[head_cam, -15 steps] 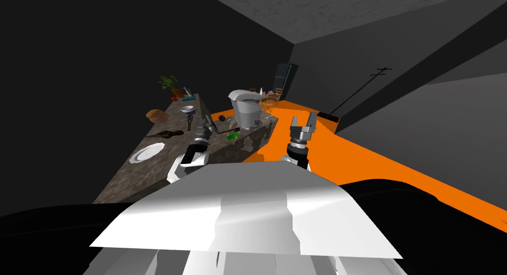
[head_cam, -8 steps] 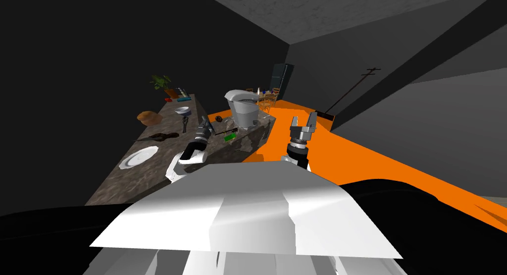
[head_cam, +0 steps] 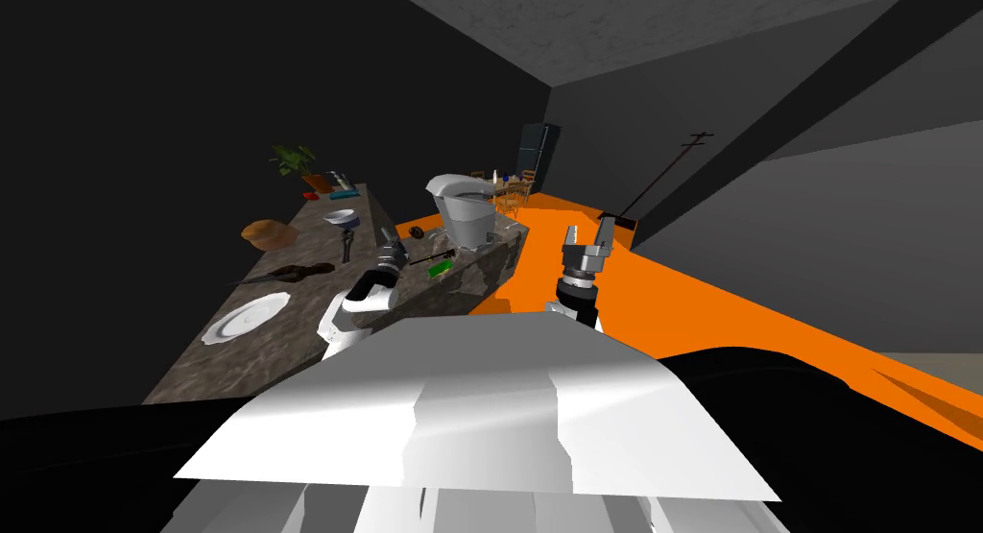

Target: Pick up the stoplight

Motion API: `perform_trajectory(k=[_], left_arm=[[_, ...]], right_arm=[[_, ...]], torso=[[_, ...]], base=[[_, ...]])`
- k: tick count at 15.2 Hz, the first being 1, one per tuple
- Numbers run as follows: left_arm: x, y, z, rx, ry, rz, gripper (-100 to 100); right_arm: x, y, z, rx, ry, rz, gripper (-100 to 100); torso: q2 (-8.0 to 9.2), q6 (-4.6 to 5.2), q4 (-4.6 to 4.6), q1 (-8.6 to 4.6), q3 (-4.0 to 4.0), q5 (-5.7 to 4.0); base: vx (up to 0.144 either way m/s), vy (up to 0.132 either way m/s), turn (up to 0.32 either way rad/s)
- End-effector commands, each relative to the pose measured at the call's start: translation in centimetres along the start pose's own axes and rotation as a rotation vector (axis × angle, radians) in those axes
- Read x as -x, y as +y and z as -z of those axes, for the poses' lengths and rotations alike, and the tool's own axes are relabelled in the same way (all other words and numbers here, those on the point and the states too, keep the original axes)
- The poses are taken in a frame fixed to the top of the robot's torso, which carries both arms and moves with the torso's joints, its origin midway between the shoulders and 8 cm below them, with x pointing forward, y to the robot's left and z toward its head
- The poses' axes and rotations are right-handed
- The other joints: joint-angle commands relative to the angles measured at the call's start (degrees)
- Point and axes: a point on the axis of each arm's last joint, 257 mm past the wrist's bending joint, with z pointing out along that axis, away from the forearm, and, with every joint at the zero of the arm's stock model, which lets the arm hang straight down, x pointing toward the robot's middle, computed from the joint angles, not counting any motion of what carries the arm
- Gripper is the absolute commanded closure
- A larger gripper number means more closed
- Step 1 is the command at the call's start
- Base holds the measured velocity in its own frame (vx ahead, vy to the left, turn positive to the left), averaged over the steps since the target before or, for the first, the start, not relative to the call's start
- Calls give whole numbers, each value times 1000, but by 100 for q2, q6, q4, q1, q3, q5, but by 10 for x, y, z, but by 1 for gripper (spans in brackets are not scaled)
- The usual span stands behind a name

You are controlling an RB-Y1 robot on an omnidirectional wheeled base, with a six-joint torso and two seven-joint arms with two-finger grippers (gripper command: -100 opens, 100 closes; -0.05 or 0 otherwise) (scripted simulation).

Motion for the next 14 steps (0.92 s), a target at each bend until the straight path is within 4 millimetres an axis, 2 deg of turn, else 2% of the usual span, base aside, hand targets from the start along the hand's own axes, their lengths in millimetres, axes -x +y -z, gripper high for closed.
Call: perform_trajectory(k=[1,5,13,14], left_arm=[[3,8,-2,36,-9,6,-100],[20,25,-13,116,-35,39,-100],[38,53,-18,245,-76,78,-100],[46,59,-22,277,-91,99,-100]], right_arm=[[0,0,0,0,0,0,0],[0,0,0,0,0,0,0],[0,0,0,0,0,0,0],[0,0,0,0,0,0,0]], torso=[[0,0,0,0,0,0],[2,-2,0,3,1,1],[1,0,0,1,1,0],[1,-2,0,2,1,0]], base=[[5,-15,-57],[6,-16,-87],[8,-17,-82],[10,-18,-101]])
